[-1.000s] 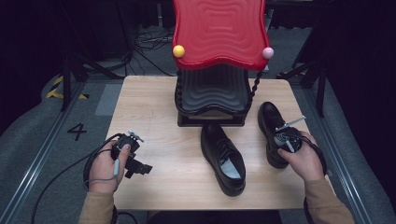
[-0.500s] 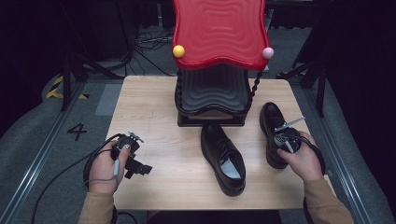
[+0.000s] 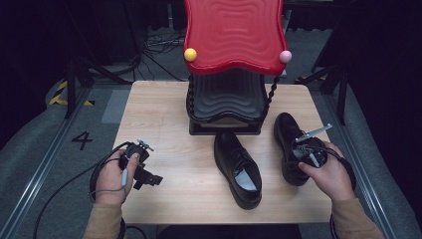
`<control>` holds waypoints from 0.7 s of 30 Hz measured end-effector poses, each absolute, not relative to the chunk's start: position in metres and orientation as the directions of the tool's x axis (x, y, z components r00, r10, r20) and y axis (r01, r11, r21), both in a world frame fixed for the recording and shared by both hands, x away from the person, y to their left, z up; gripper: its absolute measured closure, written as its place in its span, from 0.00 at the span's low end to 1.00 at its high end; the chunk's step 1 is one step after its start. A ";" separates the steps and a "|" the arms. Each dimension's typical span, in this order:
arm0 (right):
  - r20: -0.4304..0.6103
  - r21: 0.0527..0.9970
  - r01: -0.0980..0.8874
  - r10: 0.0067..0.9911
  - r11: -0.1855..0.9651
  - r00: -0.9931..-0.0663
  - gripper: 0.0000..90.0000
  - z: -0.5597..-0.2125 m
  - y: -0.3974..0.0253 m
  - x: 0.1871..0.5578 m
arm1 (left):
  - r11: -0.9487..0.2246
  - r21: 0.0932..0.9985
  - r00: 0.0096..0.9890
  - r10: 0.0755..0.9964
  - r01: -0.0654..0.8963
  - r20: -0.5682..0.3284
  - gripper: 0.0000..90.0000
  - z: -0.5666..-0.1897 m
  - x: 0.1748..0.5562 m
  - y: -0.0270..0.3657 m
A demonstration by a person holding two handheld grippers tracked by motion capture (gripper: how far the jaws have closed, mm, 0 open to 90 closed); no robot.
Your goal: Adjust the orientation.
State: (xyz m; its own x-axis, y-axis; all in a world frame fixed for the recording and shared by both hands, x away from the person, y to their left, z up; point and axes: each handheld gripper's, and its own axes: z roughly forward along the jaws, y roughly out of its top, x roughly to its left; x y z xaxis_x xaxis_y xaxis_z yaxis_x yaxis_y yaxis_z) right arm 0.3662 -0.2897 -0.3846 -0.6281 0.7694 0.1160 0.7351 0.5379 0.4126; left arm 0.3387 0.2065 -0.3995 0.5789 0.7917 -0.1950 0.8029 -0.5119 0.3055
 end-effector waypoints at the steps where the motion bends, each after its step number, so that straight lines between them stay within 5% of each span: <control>1: 0.116 0.413 0.735 0.769 0.538 -0.628 0.87 -0.385 -0.290 0.366 | -0.512 0.306 0.579 0.792 0.803 -0.195 0.20 -0.400 0.339 0.206; 21: 0.114 0.339 0.605 0.607 0.721 -0.787 0.87 -0.361 -0.251 0.316 | -0.521 0.313 0.592 0.780 0.794 -0.204 0.20 -0.399 0.344 0.202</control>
